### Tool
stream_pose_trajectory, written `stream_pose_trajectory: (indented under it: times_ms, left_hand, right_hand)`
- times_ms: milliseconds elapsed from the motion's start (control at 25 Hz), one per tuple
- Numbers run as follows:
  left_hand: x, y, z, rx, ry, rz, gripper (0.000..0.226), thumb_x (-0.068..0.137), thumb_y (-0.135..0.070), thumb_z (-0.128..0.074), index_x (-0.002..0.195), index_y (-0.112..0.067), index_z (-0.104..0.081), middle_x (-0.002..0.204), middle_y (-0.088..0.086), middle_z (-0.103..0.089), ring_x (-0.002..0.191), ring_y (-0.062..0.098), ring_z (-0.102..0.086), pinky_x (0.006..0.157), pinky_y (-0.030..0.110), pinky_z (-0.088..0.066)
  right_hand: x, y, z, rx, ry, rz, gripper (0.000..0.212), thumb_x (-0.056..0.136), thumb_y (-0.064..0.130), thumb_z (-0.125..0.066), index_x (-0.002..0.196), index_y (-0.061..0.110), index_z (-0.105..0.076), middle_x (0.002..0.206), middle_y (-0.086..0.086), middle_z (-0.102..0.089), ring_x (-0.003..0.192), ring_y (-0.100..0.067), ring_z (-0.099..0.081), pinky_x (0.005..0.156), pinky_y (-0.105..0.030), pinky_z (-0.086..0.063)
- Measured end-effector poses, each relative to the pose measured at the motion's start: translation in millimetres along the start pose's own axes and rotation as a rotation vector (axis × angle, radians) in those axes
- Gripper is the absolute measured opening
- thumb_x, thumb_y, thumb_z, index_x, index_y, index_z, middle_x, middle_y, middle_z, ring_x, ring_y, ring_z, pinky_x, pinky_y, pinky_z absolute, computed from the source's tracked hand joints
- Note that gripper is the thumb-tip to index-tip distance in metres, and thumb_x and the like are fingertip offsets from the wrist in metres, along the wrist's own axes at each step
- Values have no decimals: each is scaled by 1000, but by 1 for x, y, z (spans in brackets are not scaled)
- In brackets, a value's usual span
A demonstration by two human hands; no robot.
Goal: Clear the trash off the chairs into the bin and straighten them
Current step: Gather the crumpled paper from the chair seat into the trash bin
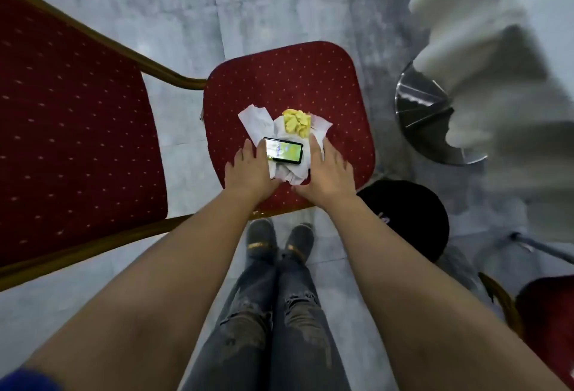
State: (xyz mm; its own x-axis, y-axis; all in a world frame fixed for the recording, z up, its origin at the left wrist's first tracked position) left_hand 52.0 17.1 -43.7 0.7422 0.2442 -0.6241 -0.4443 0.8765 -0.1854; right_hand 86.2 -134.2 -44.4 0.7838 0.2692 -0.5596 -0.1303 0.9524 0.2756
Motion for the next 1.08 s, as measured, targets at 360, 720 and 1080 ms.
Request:
stream_pose_trajectory:
  times_ms: [360, 720, 1080]
  left_hand:
    - [95, 14, -29, -172, -56, 97, 98, 82, -50, -61, 152, -34, 6, 161, 4, 17, 148, 29, 9, 113, 63, -8]
    - [98, 8, -32, -238, -176, 31, 79, 79, -57, -62, 141, -15, -37, 146, 7, -29, 129, 33, -35, 101, 46, -34]
    - [96, -12, -57, -1390, 99, 298, 46, 82, -11, -68, 125, -15, -54, 124, 11, -55, 93, 22, -67, 59, 25, -54]
  right_hand:
    - [85, 2, -41, -300, -143, 137, 122, 70, 71, -68, 152, 35, 15, 163, -12, 17, 149, -42, 3, 109, -73, -11]
    - [101, 13, -26, -161, -223, 160, 88, 80, 25, -74, 150, 28, -20, 157, -17, -16, 126, -36, -41, 84, -50, -53]
    - [96, 13, -24, 260, -337, 109, 61, 82, -2, -57, 136, 21, -41, 147, -15, -27, 117, -33, -51, 88, -38, -53]
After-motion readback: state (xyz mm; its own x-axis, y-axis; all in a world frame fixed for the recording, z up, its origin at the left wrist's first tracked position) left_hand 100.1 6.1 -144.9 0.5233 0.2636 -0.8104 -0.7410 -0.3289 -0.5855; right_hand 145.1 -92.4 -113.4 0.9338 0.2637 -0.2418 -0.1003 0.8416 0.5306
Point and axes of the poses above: each hand's wrist, its own x-axis towards the middle knuckle, its own z-axis out of the back of the hand, y = z × x, the point moved 7 cm from there along x, towards the middle knuckle
